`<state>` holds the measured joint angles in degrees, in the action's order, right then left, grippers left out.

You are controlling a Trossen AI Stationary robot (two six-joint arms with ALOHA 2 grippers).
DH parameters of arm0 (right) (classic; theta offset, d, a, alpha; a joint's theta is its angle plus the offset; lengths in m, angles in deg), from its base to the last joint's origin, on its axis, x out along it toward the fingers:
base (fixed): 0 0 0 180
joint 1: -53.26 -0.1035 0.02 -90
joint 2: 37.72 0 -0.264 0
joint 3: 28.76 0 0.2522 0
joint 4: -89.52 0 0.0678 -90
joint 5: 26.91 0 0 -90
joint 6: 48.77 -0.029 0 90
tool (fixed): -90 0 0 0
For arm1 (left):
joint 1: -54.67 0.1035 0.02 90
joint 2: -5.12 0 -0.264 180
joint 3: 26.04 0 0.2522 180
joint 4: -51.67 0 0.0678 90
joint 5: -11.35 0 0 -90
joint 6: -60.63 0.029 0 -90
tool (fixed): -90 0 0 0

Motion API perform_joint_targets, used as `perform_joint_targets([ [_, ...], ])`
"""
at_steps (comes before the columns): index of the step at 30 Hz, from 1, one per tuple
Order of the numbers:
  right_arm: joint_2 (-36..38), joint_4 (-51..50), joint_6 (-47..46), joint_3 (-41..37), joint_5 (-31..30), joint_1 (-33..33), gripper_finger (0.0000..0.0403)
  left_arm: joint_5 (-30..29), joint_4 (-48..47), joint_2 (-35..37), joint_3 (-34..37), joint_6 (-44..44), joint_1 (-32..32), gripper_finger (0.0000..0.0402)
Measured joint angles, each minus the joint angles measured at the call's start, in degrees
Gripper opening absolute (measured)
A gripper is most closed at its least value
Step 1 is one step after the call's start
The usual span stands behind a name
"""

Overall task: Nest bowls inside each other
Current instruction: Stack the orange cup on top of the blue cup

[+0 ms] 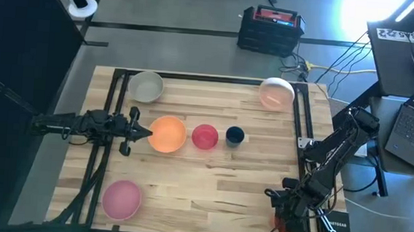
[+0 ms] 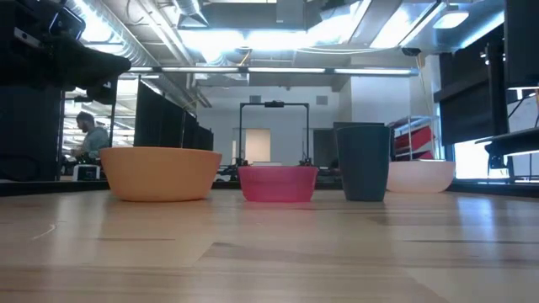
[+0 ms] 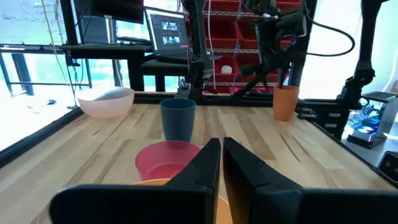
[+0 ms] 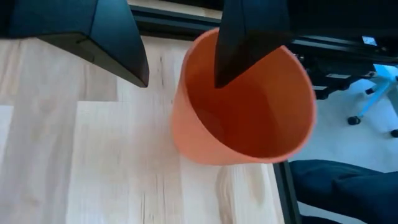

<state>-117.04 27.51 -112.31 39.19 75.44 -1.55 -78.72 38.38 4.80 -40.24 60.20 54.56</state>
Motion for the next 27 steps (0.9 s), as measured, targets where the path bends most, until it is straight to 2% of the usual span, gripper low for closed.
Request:
perform_joint_targets([
  [6,-0.1,3.5,-2.0,-3.6,0.7,0.1,0.0124,0.0,0.0,0.0,0.0,0.0,0.0,0.0001],
  [7,-0.1,3.9,-2.4,-3.9,0.8,0.1,0.0107,0.0,0.0,0.0,0.0,0.0,0.0,0.0001],
  [9,-0.1,5.4,-2.6,-4.2,0.8,0.2,0.0039,0.0,0.0,0.0,0.0,0.0,0.0,0.0001],
  [10,-0.1,6.1,-2.8,-4.4,0.8,0.2,0.0020,0.0,0.0,0.0,0.0,0.0,0.0,0.0001],
  [14,0.0,6.4,-3.9,-4.5,1.5,1.4,0.0003,0.0,0.0,0.0,0.0,0.0,0.0,0.0001],
  [16,0.4,3.0,-1.8,-2.7,1.1,3.4,0.0002,0.0,0.0,0.0,0.0,0.0,0.0,0.0001],
  [19,1.5,-4.9,5.8,2.3,-0.9,9.2,0.0001,0.0,0.0,0.0,0.0,0.0,0.0,0.0001],
  [23,2.3,-18.6,20.5,11.1,-5.9,20.7,0.0001,0.0,0.0,0.0,0.0,0.0,0.0,0.0001],
  [27,-0.8,-23.1,33.4,20.3,-8.1,32.6,0.0000,0.0,0.0,0.0,0.0,0.0,0.0,0.0001],
])
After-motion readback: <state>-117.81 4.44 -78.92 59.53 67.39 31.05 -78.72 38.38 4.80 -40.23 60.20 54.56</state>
